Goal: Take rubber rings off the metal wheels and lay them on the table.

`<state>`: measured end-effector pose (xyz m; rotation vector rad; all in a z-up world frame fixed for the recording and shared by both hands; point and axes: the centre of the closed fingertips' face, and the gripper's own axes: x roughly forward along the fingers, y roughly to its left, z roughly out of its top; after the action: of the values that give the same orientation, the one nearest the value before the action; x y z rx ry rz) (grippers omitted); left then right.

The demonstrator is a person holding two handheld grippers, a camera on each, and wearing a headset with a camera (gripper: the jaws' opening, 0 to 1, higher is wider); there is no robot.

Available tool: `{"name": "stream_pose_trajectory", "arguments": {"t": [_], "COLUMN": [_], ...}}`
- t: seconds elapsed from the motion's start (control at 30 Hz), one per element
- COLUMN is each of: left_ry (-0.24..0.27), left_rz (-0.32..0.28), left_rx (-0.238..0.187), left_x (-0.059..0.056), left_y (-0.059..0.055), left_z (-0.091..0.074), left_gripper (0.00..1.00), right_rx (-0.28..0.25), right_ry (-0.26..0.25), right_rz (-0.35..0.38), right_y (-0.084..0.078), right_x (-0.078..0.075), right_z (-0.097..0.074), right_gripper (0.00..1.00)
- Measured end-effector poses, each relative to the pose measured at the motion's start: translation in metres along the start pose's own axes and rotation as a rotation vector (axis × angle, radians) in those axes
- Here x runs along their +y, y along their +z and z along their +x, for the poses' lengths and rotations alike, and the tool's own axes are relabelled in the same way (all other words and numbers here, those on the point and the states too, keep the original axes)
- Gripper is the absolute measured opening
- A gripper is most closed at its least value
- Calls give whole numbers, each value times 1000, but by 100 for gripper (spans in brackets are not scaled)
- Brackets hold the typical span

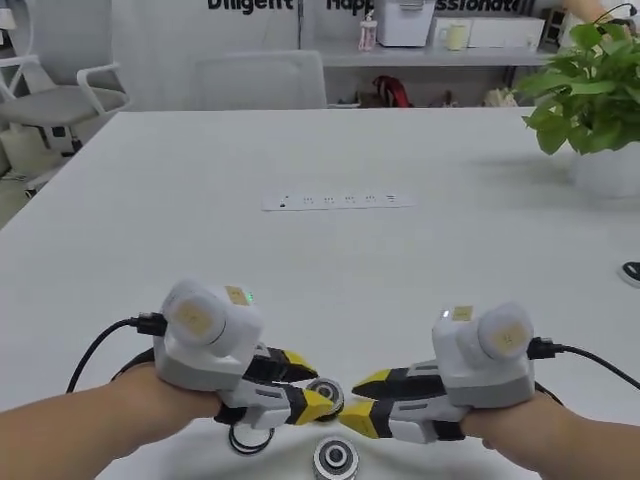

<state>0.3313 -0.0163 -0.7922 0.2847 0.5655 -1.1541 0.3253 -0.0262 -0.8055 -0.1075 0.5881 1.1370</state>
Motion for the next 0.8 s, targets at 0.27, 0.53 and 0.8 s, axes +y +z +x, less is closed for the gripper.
{"name": "stream_pose_trajectory", "arguments": {"t": [0.27,0.53,0.8], "left_ry": [17,46,58], "left_rz": [63,61,50], "left_rx": [27,24,22], "left_x": [0,2,2], "left_y": [-4,-4,-4], "left_z": [3,4,3], "left_gripper": [16,14,14], "right_rx": [-6,-1,22], "right_ry": [-3,5,-6], "right_rz": [1,-47,-96], "right_y": [1,6,7], "right_x": [-1,4,8], "right_z": [0,8,21], "right_gripper": [22,26,30]}}
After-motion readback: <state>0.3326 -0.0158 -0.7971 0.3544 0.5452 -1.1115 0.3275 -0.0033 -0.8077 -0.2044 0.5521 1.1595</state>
